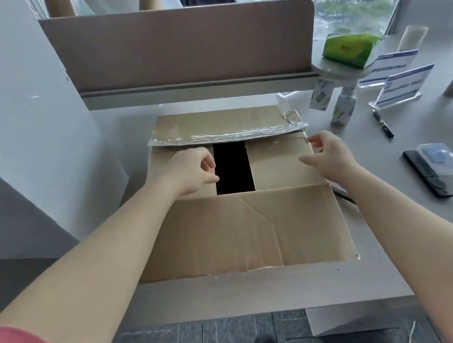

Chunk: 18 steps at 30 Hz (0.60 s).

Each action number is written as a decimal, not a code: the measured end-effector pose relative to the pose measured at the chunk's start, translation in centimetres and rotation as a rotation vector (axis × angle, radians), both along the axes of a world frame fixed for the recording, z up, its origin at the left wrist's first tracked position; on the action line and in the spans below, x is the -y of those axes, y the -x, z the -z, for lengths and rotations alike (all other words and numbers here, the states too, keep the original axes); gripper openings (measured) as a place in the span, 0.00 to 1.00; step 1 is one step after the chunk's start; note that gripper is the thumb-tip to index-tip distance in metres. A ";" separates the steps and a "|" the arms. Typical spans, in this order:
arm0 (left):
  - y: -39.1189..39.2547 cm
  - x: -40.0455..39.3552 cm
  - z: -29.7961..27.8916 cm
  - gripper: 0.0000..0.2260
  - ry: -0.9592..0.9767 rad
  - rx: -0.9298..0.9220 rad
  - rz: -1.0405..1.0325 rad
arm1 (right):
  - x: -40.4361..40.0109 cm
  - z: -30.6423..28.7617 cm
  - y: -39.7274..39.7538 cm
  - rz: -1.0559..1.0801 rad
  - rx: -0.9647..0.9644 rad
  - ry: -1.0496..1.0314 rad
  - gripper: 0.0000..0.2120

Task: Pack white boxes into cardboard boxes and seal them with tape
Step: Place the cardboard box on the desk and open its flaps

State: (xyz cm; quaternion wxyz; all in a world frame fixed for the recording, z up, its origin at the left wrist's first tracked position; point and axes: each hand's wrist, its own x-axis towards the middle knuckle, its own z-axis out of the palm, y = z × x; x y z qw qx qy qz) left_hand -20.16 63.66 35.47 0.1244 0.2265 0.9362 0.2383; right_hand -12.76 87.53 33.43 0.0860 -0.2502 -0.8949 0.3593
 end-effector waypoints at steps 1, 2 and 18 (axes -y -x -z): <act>0.8 -0.4 -0.1 0.12 -0.018 -0.089 -0.025 | -0.5 0.1 0.8 0.015 0.005 0.033 0.24; 1.6 -0.9 -0.1 0.14 -0.013 -0.163 -0.047 | -1.0 0.1 1.6 0.031 0.003 0.069 0.25; 8.6 -3.7 1.5 0.11 0.028 -0.707 -0.152 | -5.1 1.1 8.5 -0.036 -0.120 0.242 0.21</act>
